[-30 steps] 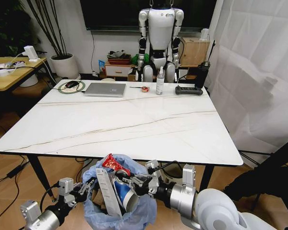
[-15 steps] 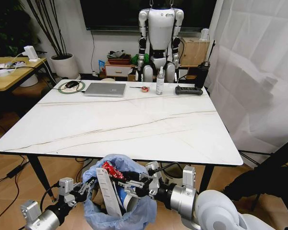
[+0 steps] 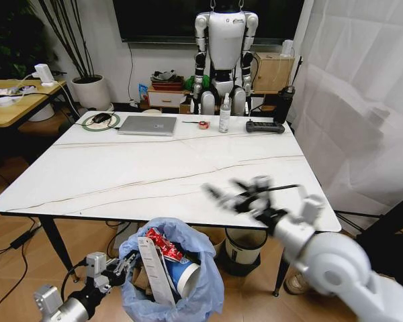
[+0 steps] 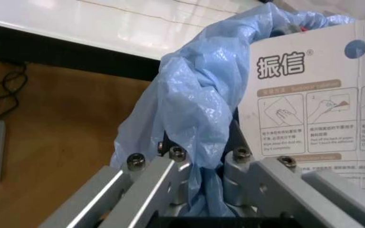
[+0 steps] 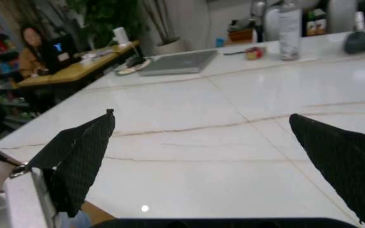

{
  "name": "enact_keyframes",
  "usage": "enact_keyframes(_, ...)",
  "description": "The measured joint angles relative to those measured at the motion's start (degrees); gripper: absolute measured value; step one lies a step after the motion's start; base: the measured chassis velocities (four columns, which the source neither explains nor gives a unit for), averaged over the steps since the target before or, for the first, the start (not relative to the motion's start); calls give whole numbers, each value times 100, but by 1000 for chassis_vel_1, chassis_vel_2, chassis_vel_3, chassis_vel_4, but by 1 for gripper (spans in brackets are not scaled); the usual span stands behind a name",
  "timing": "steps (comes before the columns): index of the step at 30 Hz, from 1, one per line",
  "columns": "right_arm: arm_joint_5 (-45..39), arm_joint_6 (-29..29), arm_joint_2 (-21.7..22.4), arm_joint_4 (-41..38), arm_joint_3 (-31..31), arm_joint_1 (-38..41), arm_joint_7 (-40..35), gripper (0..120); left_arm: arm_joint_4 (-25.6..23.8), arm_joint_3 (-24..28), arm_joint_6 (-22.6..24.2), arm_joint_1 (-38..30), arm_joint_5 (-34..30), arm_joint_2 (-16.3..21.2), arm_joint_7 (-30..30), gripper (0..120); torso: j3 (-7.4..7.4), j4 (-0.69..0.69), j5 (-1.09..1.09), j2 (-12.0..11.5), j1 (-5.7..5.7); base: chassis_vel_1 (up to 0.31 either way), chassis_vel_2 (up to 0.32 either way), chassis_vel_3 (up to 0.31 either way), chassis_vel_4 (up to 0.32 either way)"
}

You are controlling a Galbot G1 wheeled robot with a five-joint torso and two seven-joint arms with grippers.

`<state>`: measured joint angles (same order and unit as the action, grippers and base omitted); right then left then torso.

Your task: Pick up the trash bin and place the trash from the table into it.

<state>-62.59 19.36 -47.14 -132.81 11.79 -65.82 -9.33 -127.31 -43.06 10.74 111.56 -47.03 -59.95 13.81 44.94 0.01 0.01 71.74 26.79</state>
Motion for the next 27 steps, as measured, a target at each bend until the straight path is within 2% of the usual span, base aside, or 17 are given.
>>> enact_keyframes(1, 0, 0, 0, 0, 0, 0, 0, 100, 0, 0, 0, 0, 0, 0, 0, 1, 0, 0, 0, 0, 0, 0, 0, 0, 0)
enact_keyframes(5, 537, -188, 98, 46, 1315, -1322, 87, 100, 13, 84, -33, -20, 75, -39, 48, 1, 0, -4, 1, 0, 0, 0, 0, 0, 0)
enact_keyframes(10, 786, -240, 55, 66, 1679, -1799, 158, 100, 39, 165, -35, -81, 75, 40, 51, 1, 0, 1, 1, 0, 0, 0, 0, 0, 0)
enact_keyframes(14, 1180, -633, 28, 103, 2445, -2777, 257, 100, 140, 238, -58, -153, 217, -21, 53, 1, 0, -1, 0, 0, 0, 0, 0, 0, 0)
enact_keyframes(16, 1320, -729, -48, 126, 2545, -2949, 310, 100, 154, 256, -59, -167, 239, -50, 52, 1, -1, -2, 0, 0, 0, 0, 0, 0, 0)
enact_keyframes(22, 2544, -1500, -725, 236, 3489, -4133, 745, 100, 270, 403, -116, -92, 348, -109, 106, 1, -1, -2, -1, 0, -1, 0, 0, 0, 0)
enact_keyframes(24, 2587, -1535, -754, 236, 3510, -4173, 759, 100, 272, 405, -117, -90, 350, -105, 108, 1, -1, -1, -1, 0, -1, 0, 0, 0, 0)
enact_keyframes(25, 2927, -1855, -1021, 236, 3630, -4437, 895, 100, 284, 447, -127, -71, 366, -55, 135, 1, -1, -3, 0, 0, -1, 0, 0, 0, 0)
enact_keyframes(27, 3311, -2138, -1473, 197, 3673, -4644, 998, 100, 279, 478, -130, -67, 352, -1, 137, 1, -1, 0, -2, 0, -1, 0, 0, 0, 0)
